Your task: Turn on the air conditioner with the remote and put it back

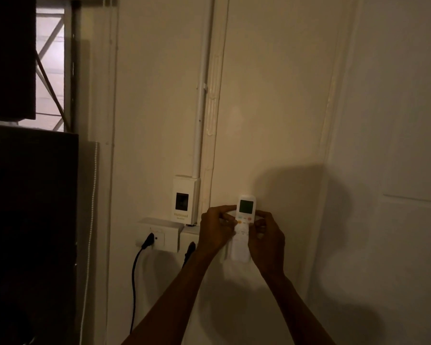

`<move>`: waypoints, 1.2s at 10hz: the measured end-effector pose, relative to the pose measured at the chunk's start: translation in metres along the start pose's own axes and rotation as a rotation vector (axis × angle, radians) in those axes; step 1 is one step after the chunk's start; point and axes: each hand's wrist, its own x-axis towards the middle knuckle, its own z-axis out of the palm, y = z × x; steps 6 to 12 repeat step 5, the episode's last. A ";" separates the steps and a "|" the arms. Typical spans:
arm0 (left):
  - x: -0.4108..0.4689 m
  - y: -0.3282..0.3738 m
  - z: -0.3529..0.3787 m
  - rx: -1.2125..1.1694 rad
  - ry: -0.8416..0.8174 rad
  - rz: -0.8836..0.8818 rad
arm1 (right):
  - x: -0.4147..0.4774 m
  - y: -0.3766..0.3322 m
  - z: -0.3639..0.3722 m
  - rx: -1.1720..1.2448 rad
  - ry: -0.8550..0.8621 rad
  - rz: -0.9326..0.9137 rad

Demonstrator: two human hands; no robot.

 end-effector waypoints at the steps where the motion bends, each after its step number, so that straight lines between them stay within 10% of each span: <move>1: 0.000 0.001 0.001 -0.003 -0.003 -0.056 | 0.000 0.000 -0.006 -0.032 -0.053 -0.028; 12: -0.014 0.012 -0.029 0.256 -0.093 -0.045 | -0.011 -0.020 -0.042 -0.221 -0.153 0.063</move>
